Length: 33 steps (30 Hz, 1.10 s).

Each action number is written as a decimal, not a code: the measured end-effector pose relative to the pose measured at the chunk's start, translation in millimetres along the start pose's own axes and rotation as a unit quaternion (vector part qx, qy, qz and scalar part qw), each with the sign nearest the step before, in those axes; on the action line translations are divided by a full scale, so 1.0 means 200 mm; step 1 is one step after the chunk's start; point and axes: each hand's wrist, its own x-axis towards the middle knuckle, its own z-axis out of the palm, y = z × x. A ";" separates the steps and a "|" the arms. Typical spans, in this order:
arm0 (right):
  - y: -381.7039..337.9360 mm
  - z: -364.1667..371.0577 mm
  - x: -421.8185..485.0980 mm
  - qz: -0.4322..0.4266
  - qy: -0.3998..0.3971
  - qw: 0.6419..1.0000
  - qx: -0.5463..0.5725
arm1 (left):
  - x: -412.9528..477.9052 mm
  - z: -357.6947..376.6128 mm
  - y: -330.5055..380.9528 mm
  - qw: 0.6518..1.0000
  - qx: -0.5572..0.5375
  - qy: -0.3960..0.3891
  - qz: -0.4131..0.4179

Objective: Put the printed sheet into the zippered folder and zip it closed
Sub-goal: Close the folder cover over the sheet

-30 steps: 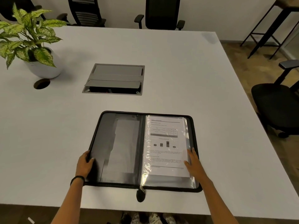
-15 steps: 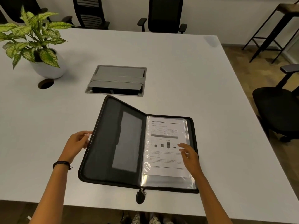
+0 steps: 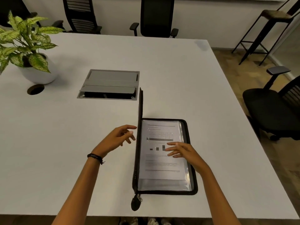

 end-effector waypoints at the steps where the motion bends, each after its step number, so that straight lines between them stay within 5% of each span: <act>1: -0.01 -0.01 -0.01 0.007 -0.009 1.000 0.028 | 0.02 0.02 -0.01 1.000 0.002 -0.008 -0.002; 8: 0.00 -0.06 -0.09 0.023 0.033 0.996 0.082 | 0.08 0.14 -0.14 0.998 -0.009 -0.043 -0.037; 14: 0.06 -0.15 -0.13 0.130 0.107 0.983 0.071 | 0.08 0.25 -0.35 0.991 -0.011 -0.072 -0.116; 28: 0.58 -0.12 -0.23 0.253 0.214 0.943 0.021 | -0.02 0.48 -0.63 0.958 0.055 -0.160 -0.234; 33: 0.63 -0.05 -0.22 0.232 0.329 0.906 -0.134 | -0.04 0.51 -0.65 0.943 0.056 -0.200 -0.259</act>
